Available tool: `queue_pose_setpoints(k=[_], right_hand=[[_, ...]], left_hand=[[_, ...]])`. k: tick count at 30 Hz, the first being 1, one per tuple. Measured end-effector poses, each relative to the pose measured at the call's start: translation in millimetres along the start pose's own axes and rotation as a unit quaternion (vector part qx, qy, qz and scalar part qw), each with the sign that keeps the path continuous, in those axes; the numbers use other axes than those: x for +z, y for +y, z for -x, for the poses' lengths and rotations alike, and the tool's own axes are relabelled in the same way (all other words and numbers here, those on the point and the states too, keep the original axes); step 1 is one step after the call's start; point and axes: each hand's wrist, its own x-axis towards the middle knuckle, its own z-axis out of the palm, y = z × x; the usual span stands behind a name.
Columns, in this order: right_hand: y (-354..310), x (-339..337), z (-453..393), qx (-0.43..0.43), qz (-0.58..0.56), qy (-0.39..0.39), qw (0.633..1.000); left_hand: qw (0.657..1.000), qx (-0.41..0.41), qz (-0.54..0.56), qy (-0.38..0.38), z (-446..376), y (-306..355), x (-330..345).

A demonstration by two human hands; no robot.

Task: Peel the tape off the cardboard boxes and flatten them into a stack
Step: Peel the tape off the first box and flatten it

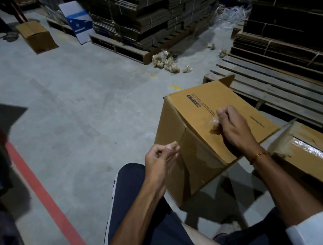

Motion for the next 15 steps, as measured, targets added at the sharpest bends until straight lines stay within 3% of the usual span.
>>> queue_pose_setpoints(k=[8,12,15], right_hand=[[-36,-36,72,-0.221,0.13,0.032,0.966],[-9,-6,81,-0.09,0.006,-0.079,0.993],[37,29,87,0.018,-0.019,-0.156,0.987]], left_hand=[[0.991,0.065,0.041,-0.105,21,39,47],[0.975,0.111,0.057,-0.185,33,65,67],[0.957,0.138,0.106,-0.231,46,88,79]])
